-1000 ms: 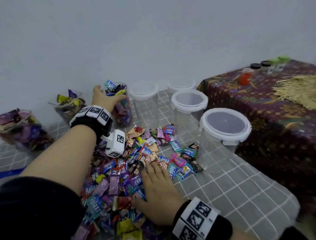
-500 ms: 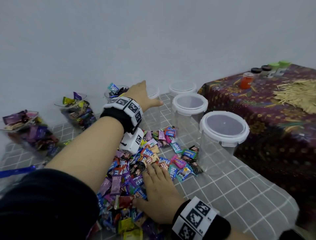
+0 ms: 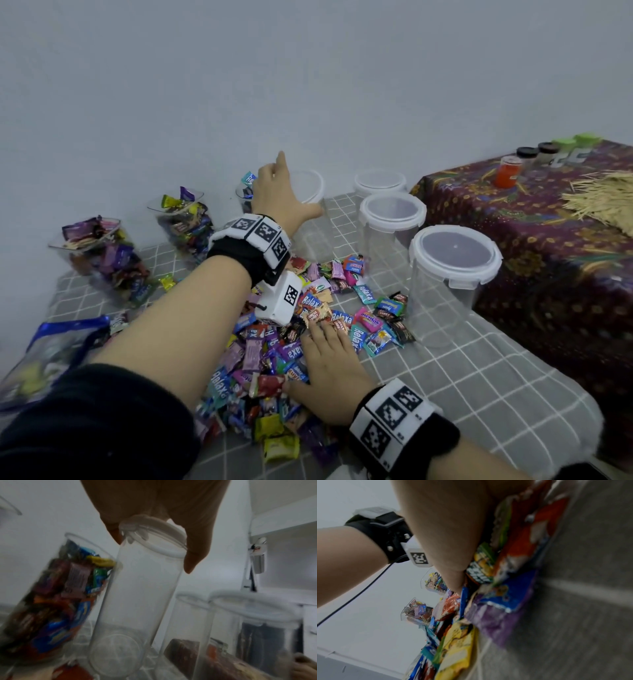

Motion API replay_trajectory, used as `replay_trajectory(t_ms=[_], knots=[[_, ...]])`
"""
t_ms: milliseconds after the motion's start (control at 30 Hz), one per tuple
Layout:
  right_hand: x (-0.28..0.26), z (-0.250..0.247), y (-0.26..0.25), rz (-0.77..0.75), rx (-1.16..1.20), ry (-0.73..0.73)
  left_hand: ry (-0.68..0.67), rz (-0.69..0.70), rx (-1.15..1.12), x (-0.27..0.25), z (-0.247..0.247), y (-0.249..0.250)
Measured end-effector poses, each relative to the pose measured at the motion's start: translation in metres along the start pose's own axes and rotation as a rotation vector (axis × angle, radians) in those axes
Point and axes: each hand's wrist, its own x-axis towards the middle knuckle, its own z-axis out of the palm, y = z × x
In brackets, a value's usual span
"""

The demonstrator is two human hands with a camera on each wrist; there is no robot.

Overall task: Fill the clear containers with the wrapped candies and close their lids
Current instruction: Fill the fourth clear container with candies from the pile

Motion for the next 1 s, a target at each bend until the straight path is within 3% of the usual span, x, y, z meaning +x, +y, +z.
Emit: replay_trajectory(t_ms=[333, 533, 767, 1000], knots=[[0.002, -0.001, -0.001, 0.016, -0.057, -0.021, 0.01, 0.103, -0.163, -0.09, -0.119, -0.004], [0.002, -0.001, -0.003, 0.018, -0.06, -0.018, -0.169, 0.056, -0.108, -0.173, -0.165, -0.03], [0.002, -0.001, -0.004, 0.023, -0.052, 0.001, -0.338, -0.022, -0.011, -0.245, -0.162, -0.056], [0.002, -0.001, -0.007, 0.031, -0.006, 0.065, -0.311, -0.031, -0.005, -0.265, -0.143, -0.067]])
